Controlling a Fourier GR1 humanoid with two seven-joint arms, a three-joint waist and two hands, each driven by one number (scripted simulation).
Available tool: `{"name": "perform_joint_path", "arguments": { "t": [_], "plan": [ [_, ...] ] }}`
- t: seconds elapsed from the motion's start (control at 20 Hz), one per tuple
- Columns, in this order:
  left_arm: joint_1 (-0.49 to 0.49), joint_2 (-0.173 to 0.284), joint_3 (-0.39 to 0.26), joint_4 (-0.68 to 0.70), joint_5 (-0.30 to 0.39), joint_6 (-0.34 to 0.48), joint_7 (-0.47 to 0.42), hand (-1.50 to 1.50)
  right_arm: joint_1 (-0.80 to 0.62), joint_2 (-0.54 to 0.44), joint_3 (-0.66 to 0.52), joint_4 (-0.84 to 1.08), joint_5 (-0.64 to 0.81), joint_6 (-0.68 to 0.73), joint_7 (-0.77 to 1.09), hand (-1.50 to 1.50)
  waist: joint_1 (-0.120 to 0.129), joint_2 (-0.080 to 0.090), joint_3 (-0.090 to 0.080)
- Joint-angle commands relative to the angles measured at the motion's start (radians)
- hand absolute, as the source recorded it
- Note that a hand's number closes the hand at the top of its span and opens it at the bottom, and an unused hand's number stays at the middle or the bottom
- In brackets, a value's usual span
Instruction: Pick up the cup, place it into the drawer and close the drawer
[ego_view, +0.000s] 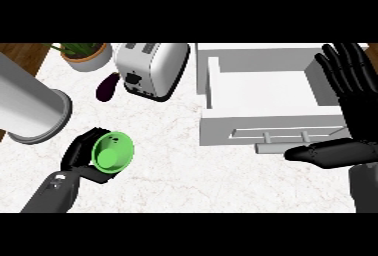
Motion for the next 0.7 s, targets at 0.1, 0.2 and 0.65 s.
{"name": "perform_joint_path", "arguments": {
  "t": [0.1, 0.2, 0.65],
  "plan": [
    [-0.024, -0.084, 0.152, -0.015, 0.139, 0.119, -0.123, 1.5, 0.036, -0.009, -0.025, -0.009, -0.017, 0.011, -0.012, -1.5, 0.006, -0.007, 0.003],
    [0.001, -0.096, 0.231, -0.008, 0.198, 0.211, -0.144, 1.5, 0.022, -0.002, -0.02, -0.022, -0.007, -0.003, -0.013, -1.5, 0.009, -0.004, 0.001],
    [-0.18, -0.189, 0.131, -0.231, 0.173, 0.21, 0.094, 1.5, 0.088, -0.041, -0.075, -0.018, -0.048, 0.051, -0.04, -1.5, 0.03, -0.02, 0.008]
  ]
}}
